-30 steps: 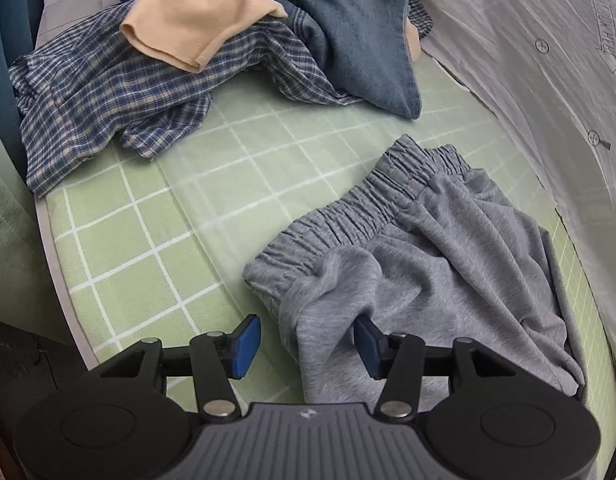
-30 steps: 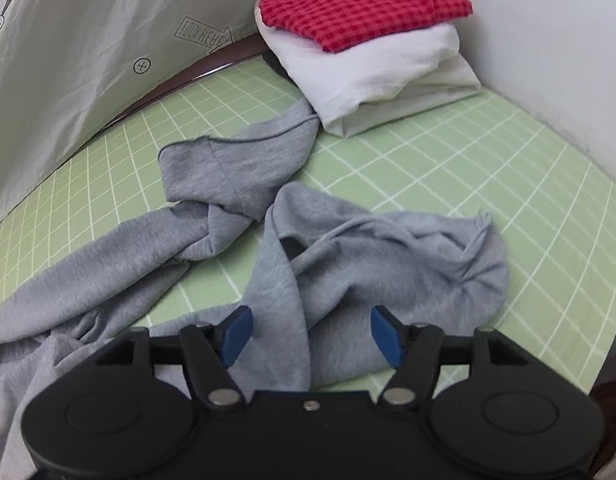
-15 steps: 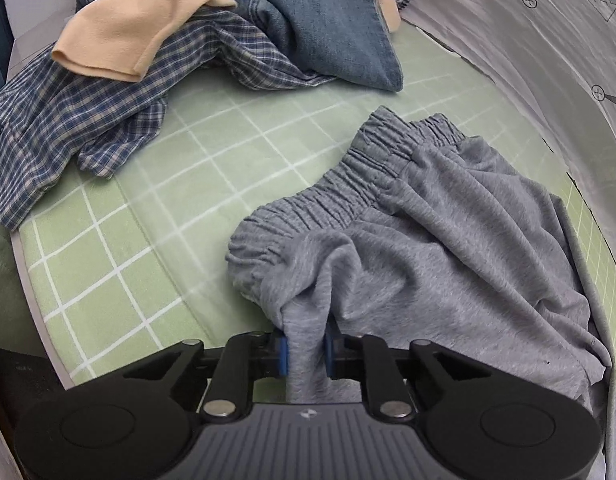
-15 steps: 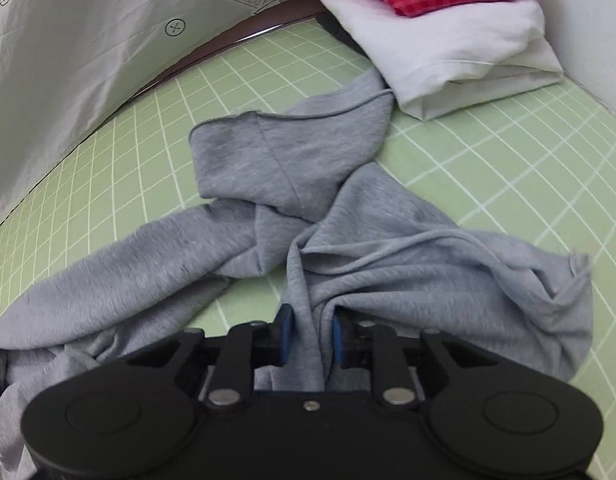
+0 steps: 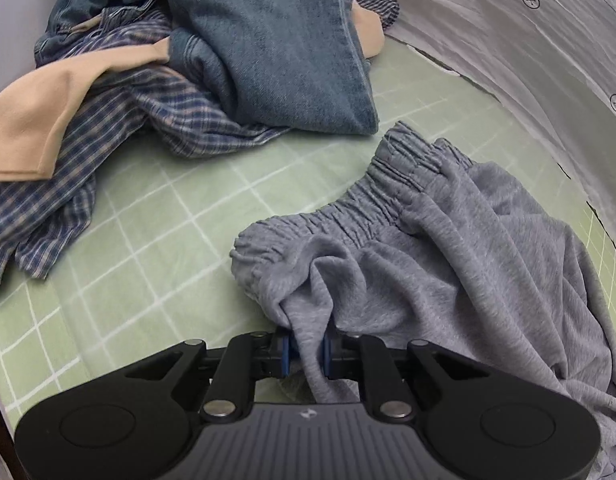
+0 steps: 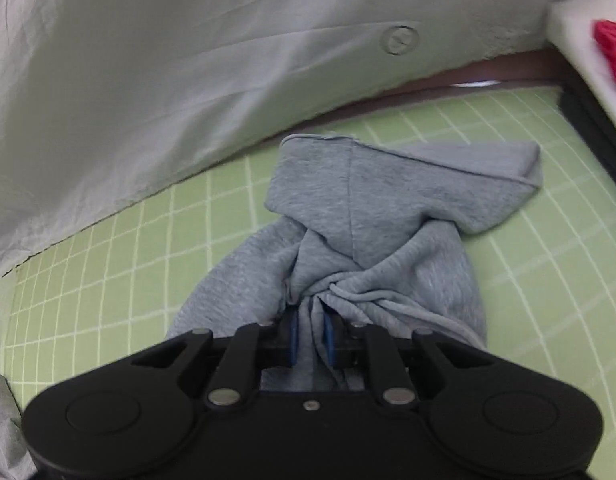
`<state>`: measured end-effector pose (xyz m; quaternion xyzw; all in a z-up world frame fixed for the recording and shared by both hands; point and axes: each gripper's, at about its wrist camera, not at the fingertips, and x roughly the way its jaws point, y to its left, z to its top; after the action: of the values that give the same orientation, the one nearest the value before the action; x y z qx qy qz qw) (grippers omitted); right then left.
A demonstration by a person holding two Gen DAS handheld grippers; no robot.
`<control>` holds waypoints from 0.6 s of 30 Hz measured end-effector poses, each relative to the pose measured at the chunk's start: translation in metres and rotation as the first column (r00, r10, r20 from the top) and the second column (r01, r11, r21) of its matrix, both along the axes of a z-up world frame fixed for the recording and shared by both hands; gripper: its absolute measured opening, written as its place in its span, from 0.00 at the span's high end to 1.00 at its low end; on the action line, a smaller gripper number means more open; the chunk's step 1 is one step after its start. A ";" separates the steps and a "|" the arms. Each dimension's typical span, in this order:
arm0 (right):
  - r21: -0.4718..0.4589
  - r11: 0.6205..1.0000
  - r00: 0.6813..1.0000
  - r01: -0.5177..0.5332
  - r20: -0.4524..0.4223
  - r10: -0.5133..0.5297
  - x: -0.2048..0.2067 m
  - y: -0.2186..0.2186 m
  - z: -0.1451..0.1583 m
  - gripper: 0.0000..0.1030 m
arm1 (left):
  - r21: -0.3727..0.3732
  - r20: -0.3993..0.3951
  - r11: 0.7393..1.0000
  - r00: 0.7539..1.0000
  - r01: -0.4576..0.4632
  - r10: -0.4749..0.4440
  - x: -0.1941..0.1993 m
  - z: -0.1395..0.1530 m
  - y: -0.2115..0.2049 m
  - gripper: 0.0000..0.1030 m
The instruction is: Fold clothes
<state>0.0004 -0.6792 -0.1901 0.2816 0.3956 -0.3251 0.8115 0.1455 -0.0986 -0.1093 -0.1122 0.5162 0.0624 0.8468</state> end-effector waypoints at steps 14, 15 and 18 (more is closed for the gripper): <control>-0.066 0.953 0.933 0.296 0.231 -0.274 -0.264 0.101 0.069 0.90 | -0.094 0.159 0.995 0.987 0.020 -0.005 -0.032 0.051 0.055 0.93; -0.054 0.949 0.936 0.310 0.196 -0.294 -0.285 0.110 0.061 0.90 | -0.083 0.160 0.996 0.987 0.014 -0.001 -0.038 0.050 0.062 0.93; 0.070 0.931 0.926 0.359 0.094 -0.365 -0.322 0.130 0.021 0.90 | -0.074 0.113 0.996 0.992 -0.056 0.064 -0.050 0.037 0.083 0.93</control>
<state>-0.3216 -0.5492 -0.1691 0.3874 0.3018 -0.4435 0.7498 0.0954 -0.0155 -0.0723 -0.1609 0.4647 0.0629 0.8684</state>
